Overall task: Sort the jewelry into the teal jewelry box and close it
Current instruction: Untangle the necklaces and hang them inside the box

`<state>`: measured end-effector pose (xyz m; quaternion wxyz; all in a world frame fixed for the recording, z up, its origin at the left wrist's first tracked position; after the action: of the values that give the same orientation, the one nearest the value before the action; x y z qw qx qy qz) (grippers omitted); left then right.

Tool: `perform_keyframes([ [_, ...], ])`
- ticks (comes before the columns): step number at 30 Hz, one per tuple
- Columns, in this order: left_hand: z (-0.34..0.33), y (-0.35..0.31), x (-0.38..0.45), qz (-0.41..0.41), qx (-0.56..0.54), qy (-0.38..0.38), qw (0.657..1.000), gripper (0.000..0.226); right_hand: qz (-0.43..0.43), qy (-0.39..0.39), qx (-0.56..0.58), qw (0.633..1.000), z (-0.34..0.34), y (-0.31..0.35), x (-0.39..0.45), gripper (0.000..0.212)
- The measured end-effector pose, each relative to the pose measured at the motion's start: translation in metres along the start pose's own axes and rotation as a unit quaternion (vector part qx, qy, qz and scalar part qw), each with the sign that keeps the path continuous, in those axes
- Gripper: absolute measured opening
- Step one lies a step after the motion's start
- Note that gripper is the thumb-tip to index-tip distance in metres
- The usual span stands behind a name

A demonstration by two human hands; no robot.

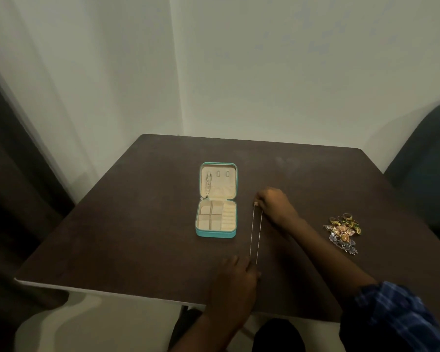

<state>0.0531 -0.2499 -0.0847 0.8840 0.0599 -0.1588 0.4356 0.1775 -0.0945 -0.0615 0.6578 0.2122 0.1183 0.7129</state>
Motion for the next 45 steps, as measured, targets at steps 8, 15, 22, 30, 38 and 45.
perform_keyframes([
  [8, -0.002, 0.006, -0.002, 0.041, -0.031, 0.009, 0.999, 0.035, -0.014, -0.017, 0.015, 1.000, -0.004, -0.001, 0.007, 0.016],
  [15, 0.002, 0.008, -0.003, 0.042, -0.056, 0.009, 0.997, 0.033, -0.010, -0.017, -0.001, 1.000, -0.003, -0.002, 0.006, 0.017],
  [22, 0.005, 0.007, -0.008, 0.032, -0.066, 0.009, 0.997, 0.039, -0.019, -0.019, -0.014, 1.000, -0.003, -0.002, 0.007, 0.020],
  [30, 0.003, 0.007, -0.007, 0.024, -0.069, 0.014, 0.997, 0.040, -0.035, -0.035, -0.020, 0.999, 0.000, 0.000, 0.010, 0.020],
  [38, 0.008, 0.011, -0.012, 0.034, -0.109, -0.001, 0.993, 0.032, -0.076, -0.070, 0.050, 0.993, 0.006, -0.014, 0.006, 0.026],
  [45, 0.036, 0.051, 0.002, 0.083, -0.149, -0.110, 0.979, 0.027, -0.048, -0.225, 0.112, 0.967, 0.038, 0.011, -0.007, 0.023],
])
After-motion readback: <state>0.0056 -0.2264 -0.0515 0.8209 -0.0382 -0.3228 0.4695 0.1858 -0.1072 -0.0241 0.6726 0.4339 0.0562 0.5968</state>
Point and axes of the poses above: each hand's wrist, its own x-axis towards the middle knuckle, its own z-axis out of the back of the hand, y = z × x, the point moved 9 cm from there along x, towards the middle knuckle, and after that the axes turned 7 degrees about x, right-handed, at the moved point
